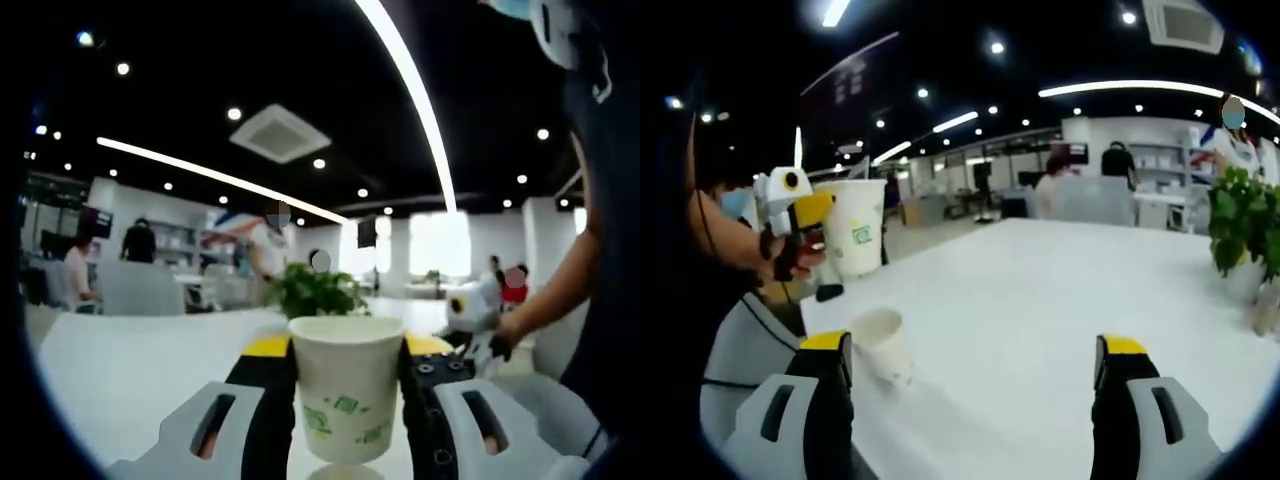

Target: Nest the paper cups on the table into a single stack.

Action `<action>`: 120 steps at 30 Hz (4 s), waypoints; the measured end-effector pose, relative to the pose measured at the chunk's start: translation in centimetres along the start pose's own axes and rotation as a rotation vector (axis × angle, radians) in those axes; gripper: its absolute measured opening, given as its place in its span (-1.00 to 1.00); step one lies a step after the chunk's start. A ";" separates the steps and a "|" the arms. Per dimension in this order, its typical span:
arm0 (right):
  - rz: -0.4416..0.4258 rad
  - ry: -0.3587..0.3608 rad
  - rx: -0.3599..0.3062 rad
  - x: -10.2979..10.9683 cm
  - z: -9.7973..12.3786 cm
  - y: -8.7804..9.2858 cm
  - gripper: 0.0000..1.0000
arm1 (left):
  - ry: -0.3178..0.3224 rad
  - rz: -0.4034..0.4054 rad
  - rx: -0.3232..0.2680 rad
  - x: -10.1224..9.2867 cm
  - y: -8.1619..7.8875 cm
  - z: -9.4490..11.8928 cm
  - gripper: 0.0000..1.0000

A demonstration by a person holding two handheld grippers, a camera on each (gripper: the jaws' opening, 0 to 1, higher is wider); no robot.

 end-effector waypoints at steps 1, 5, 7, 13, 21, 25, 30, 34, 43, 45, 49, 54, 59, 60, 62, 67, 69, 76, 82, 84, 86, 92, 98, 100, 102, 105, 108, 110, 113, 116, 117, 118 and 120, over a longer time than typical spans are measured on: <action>-0.001 0.000 0.002 0.0 0.0 0.1 0.99 | -0.001 0.001 0.002 0.1 0.1 0.0 -0.23; -0.004 0.002 0.002 0.1 0.0 0.2 0.99 | 0.000 0.001 0.012 0.1 0.7 0.0 -0.23; -0.005 0.002 0.002 0.3 0.0 0.1 0.99 | 0.003 0.000 0.018 0.2 1.1 0.1 -0.23; -0.009 0.005 0.005 0.3 0.2 0.3 0.99 | -0.004 0.010 0.028 0.4 2.1 0.1 -0.22; -0.013 0.009 0.013 0.3 0.4 0.7 0.99 | -0.016 0.021 0.041 0.5 3.5 0.3 -0.22; -0.015 0.007 0.013 0.6 0.5 0.7 0.99 | -0.022 0.019 0.058 0.6 4.2 0.6 -0.22; -0.016 0.005 0.016 0.7 0.4 0.9 0.99 | -0.035 0.036 0.064 0.8 5.0 0.8 -0.22; -0.016 0.002 0.016 0.9 0.4 0.8 0.99 | -0.031 0.040 0.082 0.5 5.9 0.8 -0.22; -0.012 -0.001 0.016 1.0 0.4 0.9 0.99 | -0.040 0.055 0.145 0.7 8.6 1.4 -0.21; -0.014 -0.002 0.016 1.0 0.4 0.8 0.99 | -0.047 0.060 0.153 0.8 9.0 1.6 -0.21; -0.012 -0.007 0.018 1.4 0.2 0.9 0.99 | -0.056 0.068 0.175 0.8 10.0 2.0 -0.21; -0.011 -0.014 0.018 1.6 0.1 0.9 0.99 | -0.064 0.076 0.221 1.0 11.2 2.5 -0.21; -0.013 -0.016 0.018 1.4 -0.2 1.0 0.99 | -0.070 0.042 0.296 1.1 12.7 2.9 -0.21; -0.013 -0.017 0.014 1.4 -0.2 0.9 0.99 | -0.074 0.020 0.313 1.3 13.0 3.0 -0.20; -0.015 -0.019 0.010 1.5 -0.3 0.8 0.99 | -0.079 0.002 0.314 1.3 13.1 2.8 -0.19; -0.016 -0.026 0.008 1.6 -0.6 0.8 0.99 | -0.077 -0.024 0.347 1.3 13.0 2.3 -0.19; -0.015 -0.029 0.007 1.7 -0.7 0.7 0.99 | -0.078 -0.022 0.348 1.3 13.0 2.4 -0.18; -0.016 -0.029 0.006 1.5 -0.6 0.7 0.99 | -0.042 0.000 0.360 0.7 13.0 2.2 0.27; -0.009 -0.024 -0.007 1.2 -0.7 0.1 0.99 | -0.050 0.055 0.269 1.4 10.5 1.4 0.83; -0.003 -0.023 -0.011 1.2 -0.8 -0.2 0.99 | -0.059 0.071 0.213 2.0 8.5 1.3 0.94; 0.000 -0.023 -0.015 1.1 -0.8 -0.4 0.99 | -0.066 0.090 0.186 2.5 7.4 1.5 0.96; 0.049 -0.017 0.003 0.6 -1.0 -0.4 1.00 | -0.085 0.072 0.247 3.8 6.2 3.5 0.96; 0.042 -0.017 -0.001 0.7 -1.4 -0.2 1.00 | -0.105 0.066 0.273 3.9 6.5 5.1 0.96; 0.041 -0.017 0.000 1.0 -1.5 0.1 1.00 | -0.109 0.068 0.284 3.8 6.9 5.6 0.96; 0.042 -0.021 0.006 1.5 -1.7 0.6 1.00 | -0.118 0.059 0.308 3.8 7.8 6.2 0.95; 0.040 -0.025 0.007 1.8 -1.7 1.3 1.00 | -0.127 0.053 0.358 3.5 9.0 7.0 0.91; 0.033 -0.035 0.007 2.5 -1.8 1.9 1.00 | -0.135 0.050 0.379 3.2 9.6 7.4 0.89; 0.033 -0.042 0.024 2.8 -2.0 2.7 1.00 | -0.142 0.033 0.411 3.3 10.4 7.7 0.87; 0.043 -0.045 0.058 3.2 -2.5 3.7 1.00 | -0.149 -0.009 0.473 3.5 11.5 8.2 0.80; 0.158 -0.086 0.151 4.3 -3.1 5.8 0.96 | -0.131 -0.049 0.540 3.3 12.8 8.5 0.74; 0.182 -0.101 0.173 4.6 -3.4 6.4 0.95 | -0.122 -0.055 0.546 3.1 13.0 8.4 0.72; 0.199 -0.115 0.203 4.9 -3.6 7.1 0.92 | -0.113 -0.065 0.558 3.0 13.4 8.3 0.71; 0.241 -0.131 0.234 5.4 -4.2 7.9 0.84 | -0.093 -0.091 0.600 2.7 14.2 8.2 0.67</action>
Point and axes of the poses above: the point that each gripper's makers call its tool centre point, and the gripper's own axes: z roughly backward along the fingers, x roughly to its left, y roughly out of its underside, the point moved 1 cm from there along z, roughly backward along the fingers, and after that the axes turned 3 degrees about z, right-handed, at the moved point
